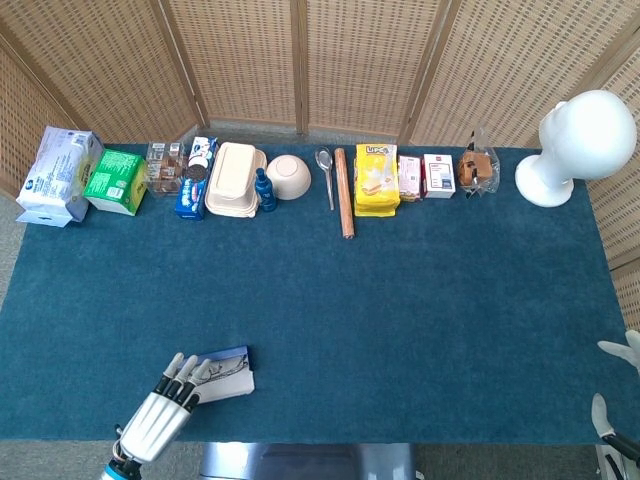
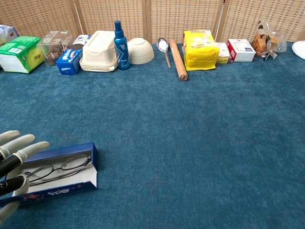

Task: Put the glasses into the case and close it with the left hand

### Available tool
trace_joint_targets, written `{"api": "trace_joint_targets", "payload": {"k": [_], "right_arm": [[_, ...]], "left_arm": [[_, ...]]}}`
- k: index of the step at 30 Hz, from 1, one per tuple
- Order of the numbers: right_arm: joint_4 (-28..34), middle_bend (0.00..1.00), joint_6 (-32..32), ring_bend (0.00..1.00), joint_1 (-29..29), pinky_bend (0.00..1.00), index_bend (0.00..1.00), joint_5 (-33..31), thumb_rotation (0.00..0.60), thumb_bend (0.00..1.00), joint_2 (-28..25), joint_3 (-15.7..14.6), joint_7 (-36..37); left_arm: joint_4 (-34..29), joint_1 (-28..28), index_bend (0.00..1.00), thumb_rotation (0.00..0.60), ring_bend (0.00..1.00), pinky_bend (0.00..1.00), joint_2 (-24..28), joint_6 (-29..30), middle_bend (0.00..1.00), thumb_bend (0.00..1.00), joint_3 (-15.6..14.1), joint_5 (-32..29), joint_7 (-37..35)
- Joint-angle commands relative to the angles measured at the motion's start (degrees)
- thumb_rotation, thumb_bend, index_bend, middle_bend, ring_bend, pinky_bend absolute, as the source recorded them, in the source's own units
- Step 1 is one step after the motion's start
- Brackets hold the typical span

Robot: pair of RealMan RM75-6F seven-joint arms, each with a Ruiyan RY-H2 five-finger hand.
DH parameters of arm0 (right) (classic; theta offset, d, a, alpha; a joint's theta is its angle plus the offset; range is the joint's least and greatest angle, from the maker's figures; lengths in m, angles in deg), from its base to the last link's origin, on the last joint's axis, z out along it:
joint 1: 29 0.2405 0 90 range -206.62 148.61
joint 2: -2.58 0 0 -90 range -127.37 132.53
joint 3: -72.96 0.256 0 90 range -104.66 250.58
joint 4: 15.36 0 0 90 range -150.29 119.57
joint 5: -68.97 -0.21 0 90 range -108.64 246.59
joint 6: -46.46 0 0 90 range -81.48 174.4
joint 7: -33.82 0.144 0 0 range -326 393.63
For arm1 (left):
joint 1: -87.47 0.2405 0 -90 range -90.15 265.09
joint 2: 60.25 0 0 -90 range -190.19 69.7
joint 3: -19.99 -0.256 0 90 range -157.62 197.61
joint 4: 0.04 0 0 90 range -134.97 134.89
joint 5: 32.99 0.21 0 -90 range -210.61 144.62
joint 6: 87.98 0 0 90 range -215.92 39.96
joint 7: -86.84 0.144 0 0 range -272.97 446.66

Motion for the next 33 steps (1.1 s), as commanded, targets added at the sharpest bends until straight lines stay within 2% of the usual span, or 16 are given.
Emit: {"api": "trace_joint_targets", "payload": {"k": [1,8,18,23,28,33], "right_arm": [[0.0,0.28,-0.1,0.13,0.0,0.13,0.00,0.0,0.600,0.48,0.0,0.1,0.0],[-0.3,0.28,-0.3,0.13,-0.1,0.13,0.00,-0.4,0.600,0.47,0.1,0.3,0.5],[-0.2,0.28,-0.1,0.13,-0.3,0.14,0.00,-0.1,0.600,0.47,0.0,0.3,0.5],[-0.2,0.28,-0.2,0.13,-0.3,0.14,0.00,-0.1,0.600,0.47,0.0,0.4,0.5],[-0.4,0.28,-0.2,0.13,-0.4,0.14,0.00,-0.3,0.600,0.47,-0.1,0.5,0.8],[-0.6,0.28,0.0,0.13,-0.6,0.14,0.00,-0.6,0.600,0.47,-0.2,0.6,1.1]], "left_arm": [[-0.7,0.2,0.52,0.558,0.00,0.00,0.5,-0.2,0.08,0.42,0.2,-0.4,0.2],[-1.2,0.6,0.51,0.535,0.00,0.00,1.4,1.6,0.08,0.44,0.8,-0.2,0.1],[-0.3,1.3,0.56,0.550,0.00,0.00,1.2,2.0,0.11,0.46,1.0,-0.6,0.0],[-0.2,1.8,0.49,0.539,0.00,0.00,1.1,1.5,0.09,0.46,1.2,-1.8,-0.3],[-1.4,2.7,0.41,0.490,0.00,0.00,0.4,-0.6,0.04,0.42,1.7,-4.2,1.6],[-3.1,3.2,0.40,0.457,0.00,0.00,-0.1,-1.3,0.03,0.42,2.2,-5.6,3.1]]}}
